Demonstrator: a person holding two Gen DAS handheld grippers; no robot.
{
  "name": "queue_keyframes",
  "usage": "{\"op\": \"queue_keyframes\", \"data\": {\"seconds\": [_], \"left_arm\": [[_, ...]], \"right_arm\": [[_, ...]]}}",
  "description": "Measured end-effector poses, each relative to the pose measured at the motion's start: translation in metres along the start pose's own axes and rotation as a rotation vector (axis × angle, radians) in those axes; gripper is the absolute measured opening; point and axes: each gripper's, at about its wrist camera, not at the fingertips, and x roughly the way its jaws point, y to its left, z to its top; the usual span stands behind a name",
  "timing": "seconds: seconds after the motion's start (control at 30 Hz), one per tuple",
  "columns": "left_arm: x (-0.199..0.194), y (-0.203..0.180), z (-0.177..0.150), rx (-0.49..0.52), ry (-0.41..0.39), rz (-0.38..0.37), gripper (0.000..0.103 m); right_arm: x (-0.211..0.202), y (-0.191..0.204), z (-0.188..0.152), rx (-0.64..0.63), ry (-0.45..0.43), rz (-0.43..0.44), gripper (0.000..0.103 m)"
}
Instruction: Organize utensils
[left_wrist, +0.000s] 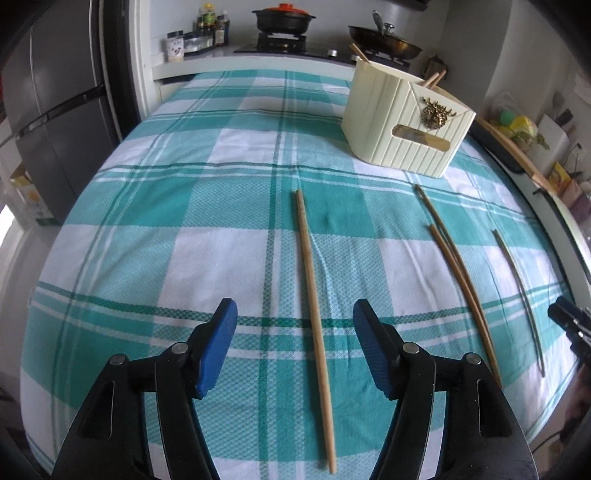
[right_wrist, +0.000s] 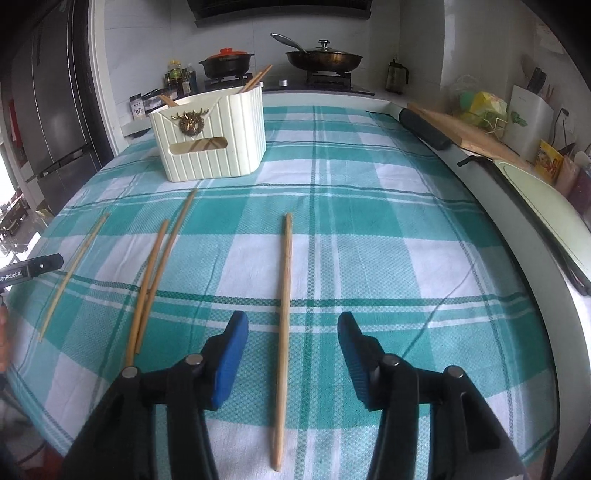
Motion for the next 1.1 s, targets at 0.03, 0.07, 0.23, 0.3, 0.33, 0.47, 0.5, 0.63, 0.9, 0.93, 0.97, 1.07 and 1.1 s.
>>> {"op": "queue_keyframes", "data": {"seconds": [0.03,0.07,0.23,0.3,0.33,0.47,0.5,0.63,0.9,0.93,0.97,1.07,1.1], "left_arm": [[-0.002,0.003,0.0,0.009,0.007,-0.004,0.067],[-0.003,0.006,0.0,0.015,0.015,-0.012,0.067],[0.003,0.011,0.011,0.045,0.063,-0.038,0.068],[0.009,0.008,0.017,0.065,0.075,-0.041,0.07],[0.012,0.006,0.021,0.076,0.078,-0.032,0.073],[0.028,-0.001,0.033,0.112,0.099,-0.029,0.074],[0.033,-0.003,0.036,0.118,0.107,-0.03,0.074],[0.055,-0.007,0.05,0.141,0.125,0.008,0.074],[0.091,-0.007,0.076,0.133,0.17,0.065,0.068],[0.093,-0.01,0.079,0.142,0.174,0.063,0.061],[0.095,-0.014,0.082,0.151,0.177,0.059,0.051],[0.098,-0.024,0.091,0.166,0.171,0.051,0.006],[0.1,-0.026,0.093,0.16,0.173,0.041,0.006]], "right_arm": [[0.001,-0.001,0.001,0.0,0.014,0.021,0.051],[0.003,-0.001,0.003,-0.002,0.027,0.04,0.051],[0.016,-0.006,0.017,0.019,0.103,0.125,0.051],[0.023,-0.005,0.028,-0.011,0.127,0.121,0.051],[0.028,-0.005,0.032,-0.028,0.139,0.114,0.051],[0.05,-0.004,0.046,-0.044,0.202,0.107,0.051],[0.056,-0.004,0.049,-0.047,0.213,0.099,0.051],[0.086,0.001,0.06,-0.07,0.271,0.073,0.051],[0.117,0.017,0.092,-0.141,0.294,0.025,0.051],[0.12,0.018,0.096,-0.145,0.291,0.022,0.046],[0.122,0.019,0.101,-0.154,0.285,0.026,0.032],[0.129,0.016,0.111,-0.141,0.279,0.034,0.007],[0.129,0.015,0.113,-0.129,0.273,0.04,0.007]]}}
